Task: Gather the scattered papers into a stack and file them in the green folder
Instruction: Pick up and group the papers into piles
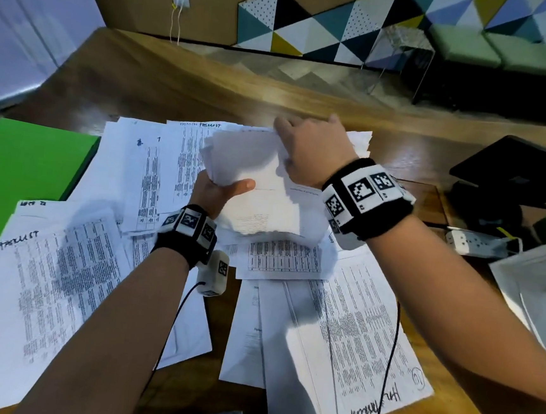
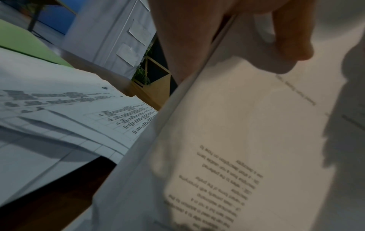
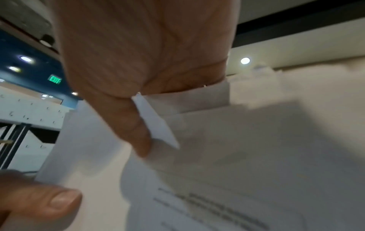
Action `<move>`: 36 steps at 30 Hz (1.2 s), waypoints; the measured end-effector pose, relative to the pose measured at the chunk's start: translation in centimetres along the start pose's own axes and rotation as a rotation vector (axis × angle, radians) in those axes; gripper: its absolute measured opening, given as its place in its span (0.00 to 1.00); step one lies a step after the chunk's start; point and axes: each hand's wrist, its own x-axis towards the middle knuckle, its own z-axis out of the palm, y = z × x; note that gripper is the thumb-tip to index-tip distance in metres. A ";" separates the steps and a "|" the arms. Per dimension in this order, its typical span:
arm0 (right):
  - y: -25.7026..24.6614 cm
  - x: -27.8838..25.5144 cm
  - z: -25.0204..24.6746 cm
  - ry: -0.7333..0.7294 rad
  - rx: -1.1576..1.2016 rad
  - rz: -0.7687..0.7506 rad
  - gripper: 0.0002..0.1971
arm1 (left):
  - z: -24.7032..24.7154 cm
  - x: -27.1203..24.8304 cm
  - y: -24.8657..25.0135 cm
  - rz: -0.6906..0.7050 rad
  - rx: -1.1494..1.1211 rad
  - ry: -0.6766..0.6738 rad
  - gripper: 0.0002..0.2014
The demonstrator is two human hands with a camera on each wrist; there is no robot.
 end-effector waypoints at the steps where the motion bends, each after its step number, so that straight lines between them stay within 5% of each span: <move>1: 0.0 0.0 -0.1 -0.004 0.018 0.014 0.18 | 0.1 0.0 0.1 -0.006 0.006 0.013 0.33; 11: -0.4 0.2 1.2 0.031 0.150 0.033 0.18 | 2.7 -1.0 -2.8 0.005 -0.152 0.287 0.21; 15: 0.1 -0.6 1.1 0.117 0.150 0.060 0.14 | 2.5 -1.0 -3.1 0.035 -0.078 0.242 0.13; 17: 1.7 -1.3 1.3 0.207 0.228 0.227 0.15 | 2.0 -0.8 -2.9 0.050 -0.031 0.193 0.08; 21: 5.8 -3.1 5.3 0.309 1.046 0.690 0.37 | 0.9 -0.6 -3.2 0.018 -0.021 0.186 0.11; 25: 5.8 -4.8 12.2 0.150 1.635 0.849 0.44 | 0.6 -0.9 -3.7 0.017 -0.010 0.157 0.04; 30: 2.8 -5.3 14.6 0.135 1.642 0.878 0.18 | 0.6 -1.4 -3.6 0.015 -0.050 0.084 0.14; 33: 1.1 -5.1 14.0 0.300 1.743 0.926 0.23 | 0.7 -1.6 -3.3 0.090 -0.038 0.042 0.32; 36: 0.8 -4.8 13.2 0.421 1.848 0.894 0.25 | 0.6 -1.4 -2.7 0.123 -0.066 0.067 0.32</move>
